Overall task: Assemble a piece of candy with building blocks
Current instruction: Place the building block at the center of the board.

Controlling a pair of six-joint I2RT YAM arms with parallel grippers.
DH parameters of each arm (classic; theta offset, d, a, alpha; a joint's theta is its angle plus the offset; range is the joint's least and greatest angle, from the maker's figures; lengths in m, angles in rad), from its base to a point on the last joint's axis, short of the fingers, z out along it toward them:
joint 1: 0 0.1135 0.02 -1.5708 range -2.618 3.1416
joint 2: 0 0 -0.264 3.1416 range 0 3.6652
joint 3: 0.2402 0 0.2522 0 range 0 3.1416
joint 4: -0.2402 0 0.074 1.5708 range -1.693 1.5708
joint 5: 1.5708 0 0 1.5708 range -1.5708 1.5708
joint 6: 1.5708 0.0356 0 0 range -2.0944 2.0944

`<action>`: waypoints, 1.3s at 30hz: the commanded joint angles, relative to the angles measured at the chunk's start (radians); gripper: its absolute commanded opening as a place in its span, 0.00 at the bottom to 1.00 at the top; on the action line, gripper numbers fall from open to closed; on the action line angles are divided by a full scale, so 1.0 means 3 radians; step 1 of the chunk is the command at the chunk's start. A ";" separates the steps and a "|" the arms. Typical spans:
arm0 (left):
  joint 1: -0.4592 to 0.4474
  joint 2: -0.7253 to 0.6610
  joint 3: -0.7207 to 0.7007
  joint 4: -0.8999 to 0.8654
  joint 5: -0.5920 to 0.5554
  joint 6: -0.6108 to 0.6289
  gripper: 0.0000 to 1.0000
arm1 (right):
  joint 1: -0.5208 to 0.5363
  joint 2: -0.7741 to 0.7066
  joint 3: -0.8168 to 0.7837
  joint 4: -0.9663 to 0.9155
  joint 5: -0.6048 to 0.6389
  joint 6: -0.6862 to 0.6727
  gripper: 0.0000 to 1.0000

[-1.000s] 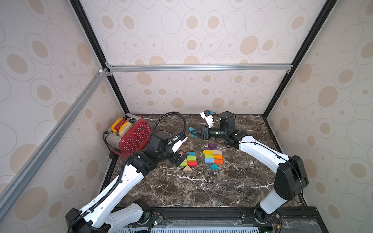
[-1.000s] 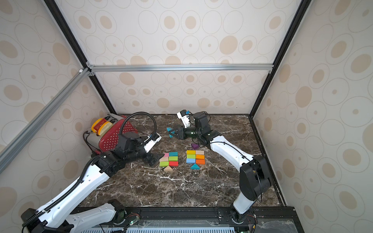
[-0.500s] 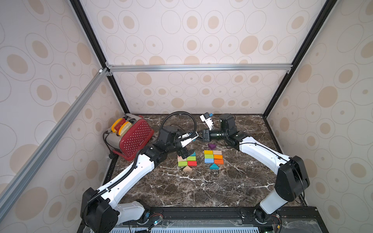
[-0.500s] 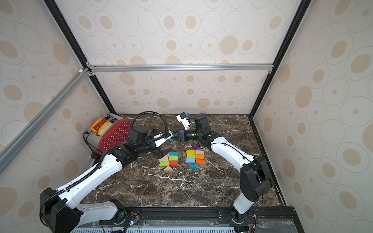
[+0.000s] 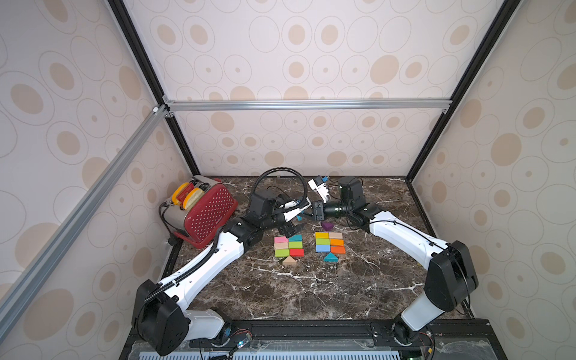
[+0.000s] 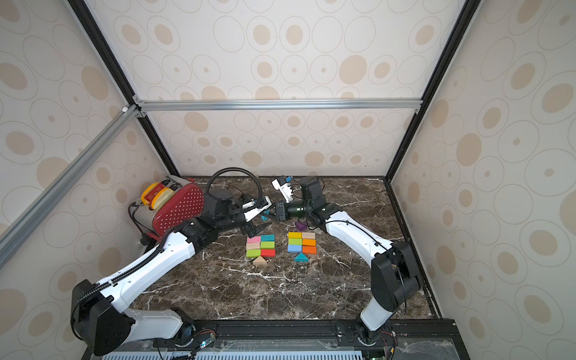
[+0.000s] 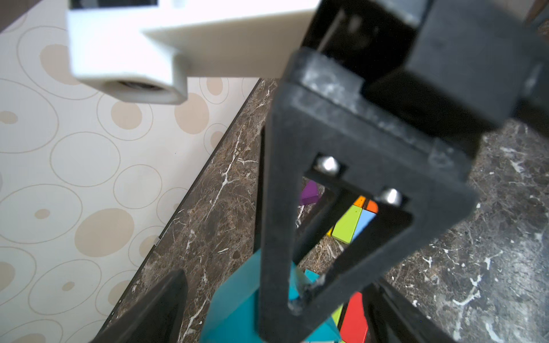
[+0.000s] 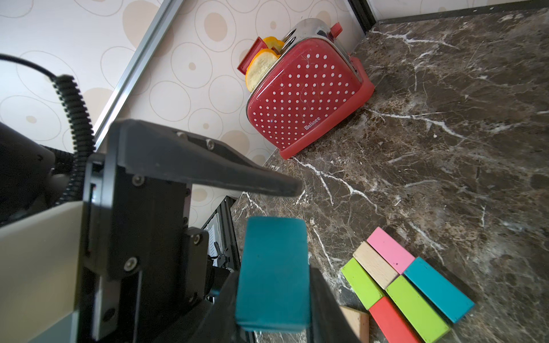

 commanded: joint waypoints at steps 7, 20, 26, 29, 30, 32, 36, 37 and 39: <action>-0.0003 -0.0008 0.0073 0.0054 0.0013 0.0065 0.85 | -0.0004 -0.0058 0.0022 -0.0049 -0.0072 -0.0062 0.26; -0.0013 0.0070 0.0124 -0.0119 0.0055 0.0158 0.80 | -0.0004 -0.0005 0.0045 -0.0101 -0.0108 -0.0080 0.26; -0.0010 0.0110 0.0178 -0.0171 0.0056 0.0181 0.71 | -0.0003 0.0000 0.0042 -0.0133 -0.0108 -0.0119 0.26; -0.0013 0.0127 0.0185 -0.0167 0.0054 0.0183 0.67 | -0.0002 0.0015 0.0045 -0.0141 -0.0119 -0.0119 0.26; -0.0009 0.0135 0.0187 -0.0165 0.0045 0.0180 0.67 | -0.0004 0.0018 0.0049 -0.0142 -0.0118 -0.0117 0.26; -0.0009 0.0135 0.0188 -0.0154 0.0032 0.0178 0.64 | -0.0002 0.0022 0.0046 -0.0146 -0.0118 -0.0128 0.27; -0.0009 0.0120 0.0188 -0.0139 -0.0019 0.0168 0.56 | -0.0004 0.0033 0.0052 -0.0177 -0.0111 -0.0146 0.27; -0.0009 0.0115 0.0190 -0.0141 -0.0031 0.0165 0.54 | -0.0003 0.0034 0.0052 -0.0177 -0.0108 -0.0150 0.27; -0.0010 0.0100 0.0180 -0.0136 -0.0037 0.0155 0.50 | -0.0003 0.0042 0.0055 -0.0182 -0.0105 -0.0150 0.29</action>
